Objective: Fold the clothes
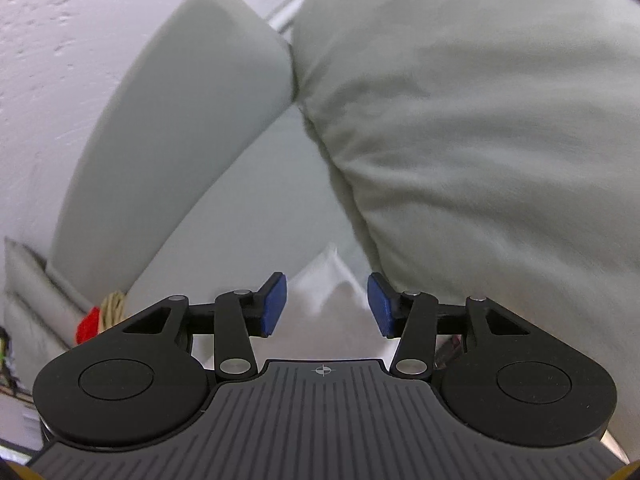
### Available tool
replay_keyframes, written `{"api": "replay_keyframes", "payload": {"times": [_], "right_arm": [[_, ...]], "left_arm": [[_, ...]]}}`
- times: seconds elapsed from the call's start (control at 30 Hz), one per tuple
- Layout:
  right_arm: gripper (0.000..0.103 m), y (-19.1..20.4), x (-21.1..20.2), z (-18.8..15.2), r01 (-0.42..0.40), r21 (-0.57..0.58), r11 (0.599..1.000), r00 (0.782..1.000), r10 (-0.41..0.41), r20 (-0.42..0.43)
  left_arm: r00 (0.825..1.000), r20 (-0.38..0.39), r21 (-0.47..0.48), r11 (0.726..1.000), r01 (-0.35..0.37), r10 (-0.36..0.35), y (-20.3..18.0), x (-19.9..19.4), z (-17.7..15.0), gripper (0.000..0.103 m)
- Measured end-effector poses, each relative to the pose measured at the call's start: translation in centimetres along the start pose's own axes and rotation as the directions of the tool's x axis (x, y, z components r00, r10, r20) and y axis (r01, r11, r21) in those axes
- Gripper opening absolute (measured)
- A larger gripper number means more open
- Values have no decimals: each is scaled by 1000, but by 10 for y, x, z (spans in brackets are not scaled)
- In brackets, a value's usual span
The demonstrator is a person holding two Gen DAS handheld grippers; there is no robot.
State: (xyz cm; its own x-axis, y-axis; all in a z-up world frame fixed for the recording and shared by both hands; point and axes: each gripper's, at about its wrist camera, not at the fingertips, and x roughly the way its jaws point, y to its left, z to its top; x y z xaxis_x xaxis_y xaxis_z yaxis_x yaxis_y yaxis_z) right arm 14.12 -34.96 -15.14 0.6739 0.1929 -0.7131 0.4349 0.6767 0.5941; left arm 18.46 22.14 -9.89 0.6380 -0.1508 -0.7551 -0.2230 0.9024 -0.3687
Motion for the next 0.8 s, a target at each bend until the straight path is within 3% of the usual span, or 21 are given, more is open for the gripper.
{"api": "replay_keyframes", "payload": {"times": [0.1, 0.23, 0.37, 0.4, 0.43, 0.7, 0.8], "right_arm": [[49, -3, 33, 15, 2, 23, 1000, 1000, -1, -30], [45, -1, 68, 23, 18, 13, 1000, 998, -17, -60], [25, 0, 90, 24, 21, 28, 999, 994, -18, -109], [11, 0, 92, 24, 14, 35, 999, 994, -11, -110], [8, -1, 92, 23, 14, 37, 999, 995, -11, -103], [3, -4, 87, 11, 58, -19, 998, 998, -57, 14], [5, 3, 88, 8, 75, -58, 995, 997, -75, 8]], "left_arm": [[1000, -26, -37, 999, -1, 0, 10, 26, 5, 48], [997, -48, -67, 996, 59, -63, 19, 48, 5, 22], [992, -51, -28, 993, 116, -118, 15, 55, 2, 20], [993, -46, -14, 994, 109, -110, 13, 56, 1, 12], [994, -40, -1, 995, 102, -102, 11, 57, 0, 1], [1000, 27, 41, 999, 1, -3, 4, 56, -13, 2], [997, 45, 60, 996, -63, 61, -2, 39, -11, 14]]}}
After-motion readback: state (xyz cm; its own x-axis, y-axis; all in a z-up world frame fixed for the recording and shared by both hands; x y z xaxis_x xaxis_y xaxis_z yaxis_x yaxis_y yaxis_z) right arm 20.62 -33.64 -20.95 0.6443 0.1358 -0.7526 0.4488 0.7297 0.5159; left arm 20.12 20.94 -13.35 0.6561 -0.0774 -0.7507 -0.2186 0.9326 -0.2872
